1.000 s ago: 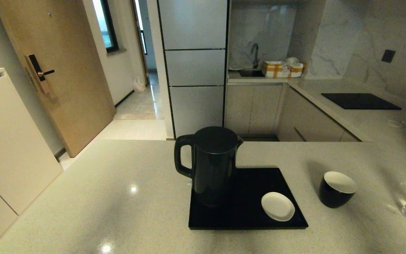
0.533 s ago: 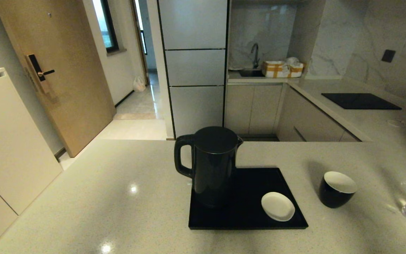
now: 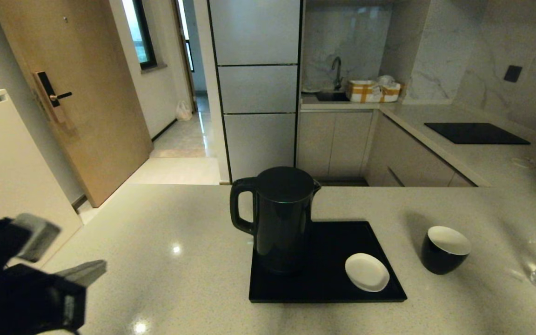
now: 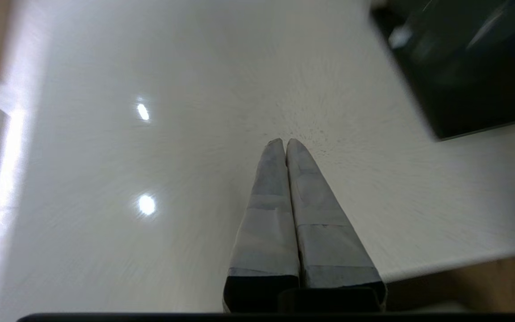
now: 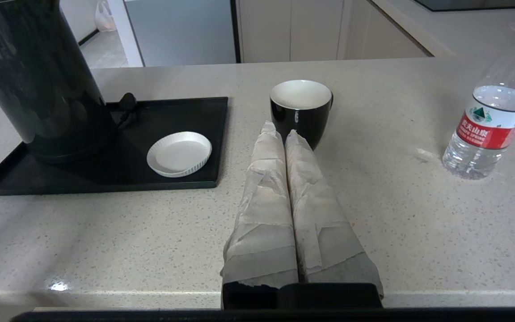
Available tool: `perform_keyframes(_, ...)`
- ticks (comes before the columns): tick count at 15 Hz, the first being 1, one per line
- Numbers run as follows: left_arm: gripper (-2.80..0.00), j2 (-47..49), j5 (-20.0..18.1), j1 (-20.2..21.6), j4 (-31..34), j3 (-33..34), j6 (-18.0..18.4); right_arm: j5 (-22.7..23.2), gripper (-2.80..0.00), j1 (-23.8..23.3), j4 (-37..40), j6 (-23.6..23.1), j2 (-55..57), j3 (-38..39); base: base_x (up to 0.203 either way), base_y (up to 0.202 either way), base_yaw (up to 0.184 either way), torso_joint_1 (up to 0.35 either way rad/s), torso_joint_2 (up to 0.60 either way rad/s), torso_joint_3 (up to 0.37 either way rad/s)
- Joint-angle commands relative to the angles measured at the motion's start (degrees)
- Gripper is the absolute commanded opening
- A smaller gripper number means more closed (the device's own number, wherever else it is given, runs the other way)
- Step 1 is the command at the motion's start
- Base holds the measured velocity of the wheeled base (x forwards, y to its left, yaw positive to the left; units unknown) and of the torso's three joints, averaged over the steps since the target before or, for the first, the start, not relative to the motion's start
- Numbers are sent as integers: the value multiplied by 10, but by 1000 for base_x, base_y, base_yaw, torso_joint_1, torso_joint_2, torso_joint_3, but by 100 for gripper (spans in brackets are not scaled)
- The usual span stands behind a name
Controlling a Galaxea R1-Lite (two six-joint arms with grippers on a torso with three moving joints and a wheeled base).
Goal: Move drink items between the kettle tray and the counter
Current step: Pick up the kettle
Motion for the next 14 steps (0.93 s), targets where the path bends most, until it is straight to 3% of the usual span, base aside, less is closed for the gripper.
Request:
perform_keyframes(1,-280,314,20,-39,-229,0,9,0,-280,0,0,0,0,0,0,0,0,0,0,0)
perform_keyframes(3,-280,436,50,-82,-380,-17,18,0,-280,0,0,0,0,0,0,0,0,0,0,0)
perform_keyframes(5,-280,485,69,-124,-463,-55,15,0,-280,0,0,0,0,0,0,0,0,0,0,0)
perform_keyframes(6,-69,483,72,-130,-449,-70,7,0,-280,0,0,0,0,0,0,0,0,0,0,0)
perform_keyframes(7,0,465,71,-136,-420,-85,-5,0,-280,0,0,0,0,0,0,0,0,0,0,0)
perform_keyframes(9,0,416,67,-148,-360,-112,-24,0,-280,0,0,0,0,0,0,0,0,0,0,0)
perform_keyframes(14,0,420,71,-164,-347,-130,-43,0,-280,0,0,0,0,0,0,0,0,0,0,0)
